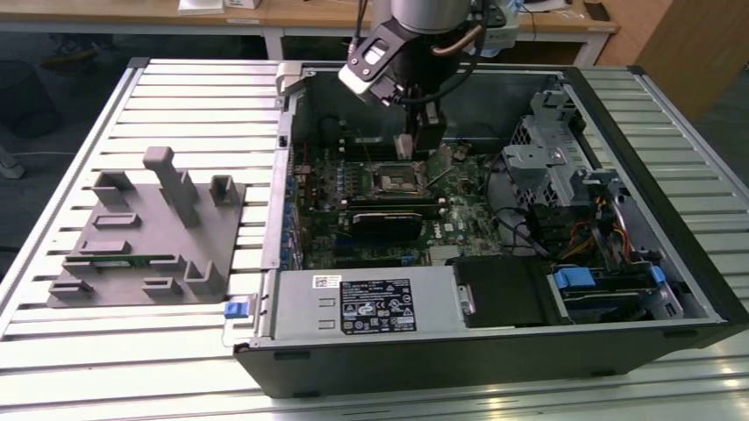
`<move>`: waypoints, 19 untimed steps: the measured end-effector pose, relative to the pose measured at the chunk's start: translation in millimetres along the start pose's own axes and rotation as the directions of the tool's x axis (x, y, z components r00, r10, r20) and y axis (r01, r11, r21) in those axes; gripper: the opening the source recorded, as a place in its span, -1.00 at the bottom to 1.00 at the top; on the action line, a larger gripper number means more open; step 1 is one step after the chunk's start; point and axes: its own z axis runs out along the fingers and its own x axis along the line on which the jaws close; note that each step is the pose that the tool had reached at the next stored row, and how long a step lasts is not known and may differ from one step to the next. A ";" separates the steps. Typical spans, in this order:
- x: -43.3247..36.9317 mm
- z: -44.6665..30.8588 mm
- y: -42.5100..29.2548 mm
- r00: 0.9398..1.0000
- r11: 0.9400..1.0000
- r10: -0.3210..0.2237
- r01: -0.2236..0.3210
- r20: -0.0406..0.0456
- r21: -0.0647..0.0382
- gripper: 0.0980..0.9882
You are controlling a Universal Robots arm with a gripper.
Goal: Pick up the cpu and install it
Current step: 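Place the cpu into insertion slot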
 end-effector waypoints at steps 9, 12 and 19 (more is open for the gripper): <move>1.0 7.3 -0.6 1.000 1.000 0.000 0.000 0.000 0.000 -0.04; 0.9 9.4 -0.8 1.000 1.000 0.000 0.000 0.000 0.000 -0.04; 1.5 14.0 -1.6 1.000 1.000 0.000 0.000 0.000 0.000 -0.04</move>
